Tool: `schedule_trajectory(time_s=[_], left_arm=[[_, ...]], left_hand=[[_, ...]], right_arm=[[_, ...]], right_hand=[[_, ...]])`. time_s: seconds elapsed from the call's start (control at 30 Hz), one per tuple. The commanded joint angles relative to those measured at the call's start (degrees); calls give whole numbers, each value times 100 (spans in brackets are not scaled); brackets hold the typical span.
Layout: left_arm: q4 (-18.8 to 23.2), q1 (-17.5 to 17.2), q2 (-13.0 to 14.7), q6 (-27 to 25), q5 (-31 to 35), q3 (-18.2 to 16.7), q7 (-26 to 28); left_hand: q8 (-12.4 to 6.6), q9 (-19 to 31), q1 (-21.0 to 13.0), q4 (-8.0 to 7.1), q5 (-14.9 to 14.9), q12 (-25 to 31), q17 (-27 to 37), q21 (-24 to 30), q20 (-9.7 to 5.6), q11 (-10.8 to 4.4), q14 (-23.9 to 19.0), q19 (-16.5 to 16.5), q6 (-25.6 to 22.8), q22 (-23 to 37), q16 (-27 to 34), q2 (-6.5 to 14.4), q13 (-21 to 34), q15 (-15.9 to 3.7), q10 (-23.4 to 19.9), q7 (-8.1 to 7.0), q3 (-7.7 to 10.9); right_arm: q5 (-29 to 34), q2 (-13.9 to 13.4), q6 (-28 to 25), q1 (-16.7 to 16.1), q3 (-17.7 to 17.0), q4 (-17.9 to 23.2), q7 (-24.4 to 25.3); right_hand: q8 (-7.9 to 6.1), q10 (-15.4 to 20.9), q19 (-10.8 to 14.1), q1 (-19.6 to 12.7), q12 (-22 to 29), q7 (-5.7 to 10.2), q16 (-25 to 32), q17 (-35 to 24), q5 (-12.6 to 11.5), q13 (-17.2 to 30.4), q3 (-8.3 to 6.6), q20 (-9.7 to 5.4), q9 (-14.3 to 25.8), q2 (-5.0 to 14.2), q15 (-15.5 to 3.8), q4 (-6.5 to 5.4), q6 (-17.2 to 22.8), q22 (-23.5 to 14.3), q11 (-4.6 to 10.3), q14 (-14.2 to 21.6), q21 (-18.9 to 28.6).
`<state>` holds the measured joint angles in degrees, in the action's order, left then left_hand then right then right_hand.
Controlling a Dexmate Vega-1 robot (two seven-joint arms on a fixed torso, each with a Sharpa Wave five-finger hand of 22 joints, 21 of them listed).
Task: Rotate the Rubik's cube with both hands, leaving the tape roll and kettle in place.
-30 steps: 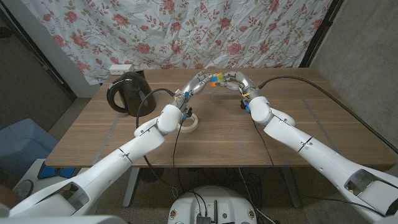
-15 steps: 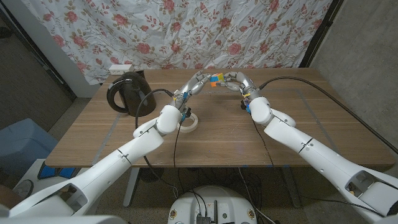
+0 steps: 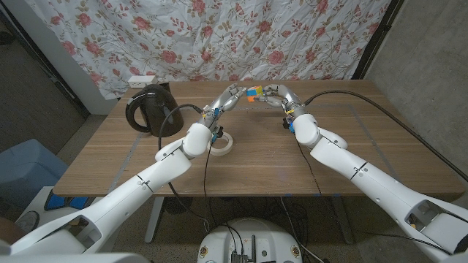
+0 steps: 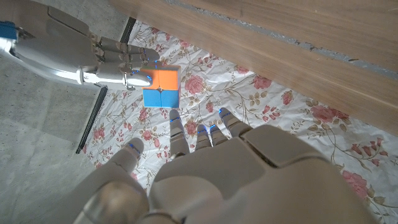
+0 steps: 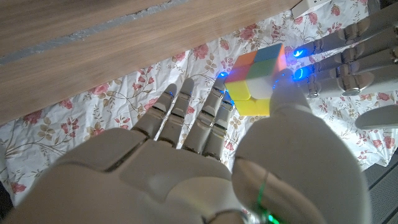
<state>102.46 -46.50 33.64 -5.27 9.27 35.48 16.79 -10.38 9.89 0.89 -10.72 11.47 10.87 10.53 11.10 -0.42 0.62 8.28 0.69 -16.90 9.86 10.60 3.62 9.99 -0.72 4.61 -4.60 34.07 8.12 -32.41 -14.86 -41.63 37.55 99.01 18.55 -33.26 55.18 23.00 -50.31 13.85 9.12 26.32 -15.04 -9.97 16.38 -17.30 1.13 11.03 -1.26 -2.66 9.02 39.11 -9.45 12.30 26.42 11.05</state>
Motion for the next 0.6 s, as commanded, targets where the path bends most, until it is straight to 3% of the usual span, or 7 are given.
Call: schedule_trajectory(time_s=[0.03,0.6], left_arm=[[-67,32,-3,35,-65,29,-78],[33,-14,8,-29,-61,59,-99]], left_hand=[[-22,-5,-10,-4,28,59,10,21,12,-6,-3,-40,-83,19,23,571,13,6,-54,13,-15],[-27,-5,-20,4,35,62,4,24,25,-11,-34,-57,-146,16,27,583,12,2,-89,9,-26]], right_arm=[[2,15,19,25,24,-26,-7],[6,18,-37,-15,9,69,28]], right_hand=[[-32,100,7,-198,44,355,28,-21,-35,19,15,0,23,160,-779,2,396,-21,25,35,-18],[-35,129,9,-222,35,354,45,-29,-32,22,26,-3,24,178,-780,1,448,-20,26,30,-17]])
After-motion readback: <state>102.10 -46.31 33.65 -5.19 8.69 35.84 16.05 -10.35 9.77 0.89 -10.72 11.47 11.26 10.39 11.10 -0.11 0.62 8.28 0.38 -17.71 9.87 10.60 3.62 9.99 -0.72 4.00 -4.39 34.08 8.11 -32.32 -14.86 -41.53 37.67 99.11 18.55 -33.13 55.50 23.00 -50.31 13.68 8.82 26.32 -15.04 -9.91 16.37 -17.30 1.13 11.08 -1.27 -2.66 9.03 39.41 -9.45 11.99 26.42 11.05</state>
